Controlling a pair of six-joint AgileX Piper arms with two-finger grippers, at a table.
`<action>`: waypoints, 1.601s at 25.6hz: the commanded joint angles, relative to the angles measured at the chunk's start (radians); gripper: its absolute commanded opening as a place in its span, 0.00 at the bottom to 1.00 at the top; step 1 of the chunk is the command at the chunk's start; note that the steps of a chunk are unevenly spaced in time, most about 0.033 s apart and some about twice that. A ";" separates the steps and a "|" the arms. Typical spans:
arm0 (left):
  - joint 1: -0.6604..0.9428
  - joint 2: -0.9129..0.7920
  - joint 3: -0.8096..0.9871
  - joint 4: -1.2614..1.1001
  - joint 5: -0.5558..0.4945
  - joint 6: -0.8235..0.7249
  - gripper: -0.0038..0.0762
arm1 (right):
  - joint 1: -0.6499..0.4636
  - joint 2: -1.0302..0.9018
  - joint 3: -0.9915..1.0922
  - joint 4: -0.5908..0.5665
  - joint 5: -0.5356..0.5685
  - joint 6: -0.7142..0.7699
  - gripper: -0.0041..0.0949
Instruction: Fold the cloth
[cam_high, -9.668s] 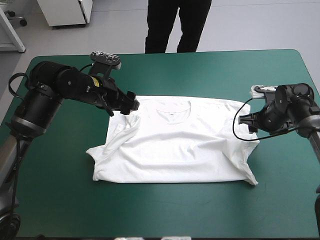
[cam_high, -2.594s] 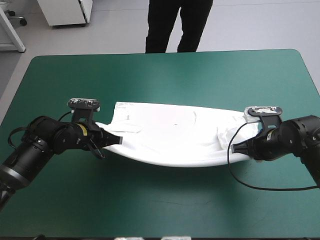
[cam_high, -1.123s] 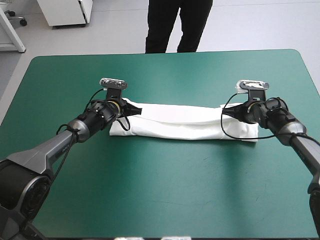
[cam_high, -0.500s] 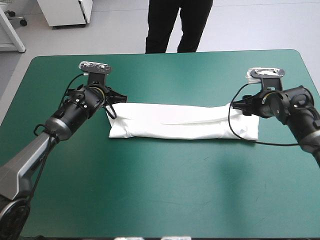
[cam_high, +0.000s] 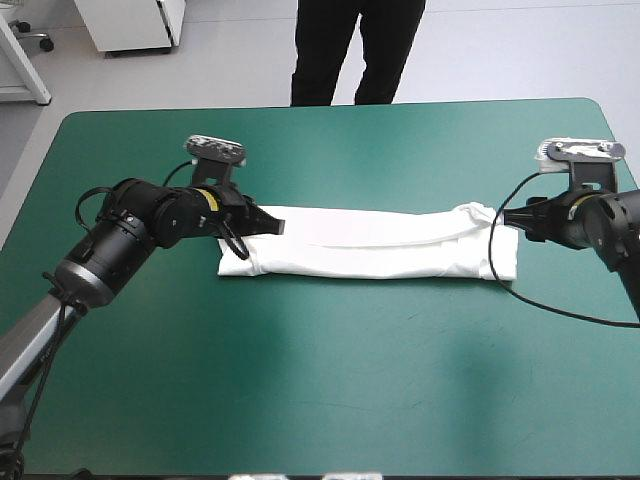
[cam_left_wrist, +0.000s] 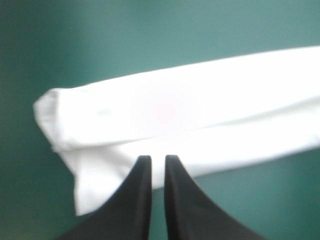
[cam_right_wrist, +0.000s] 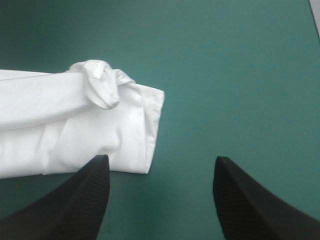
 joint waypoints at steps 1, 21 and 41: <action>-0.069 -0.041 -0.045 -0.180 -0.039 0.164 0.04 | -0.075 -0.029 -0.034 0.009 -0.037 0.004 0.62; -0.126 0.549 -0.518 -0.288 0.057 0.290 0.04 | -0.416 0.072 -0.034 0.720 -0.023 -0.591 0.62; -0.128 0.679 -0.544 -0.364 0.096 0.290 0.04 | -0.433 0.410 -0.034 0.903 0.027 -0.744 0.62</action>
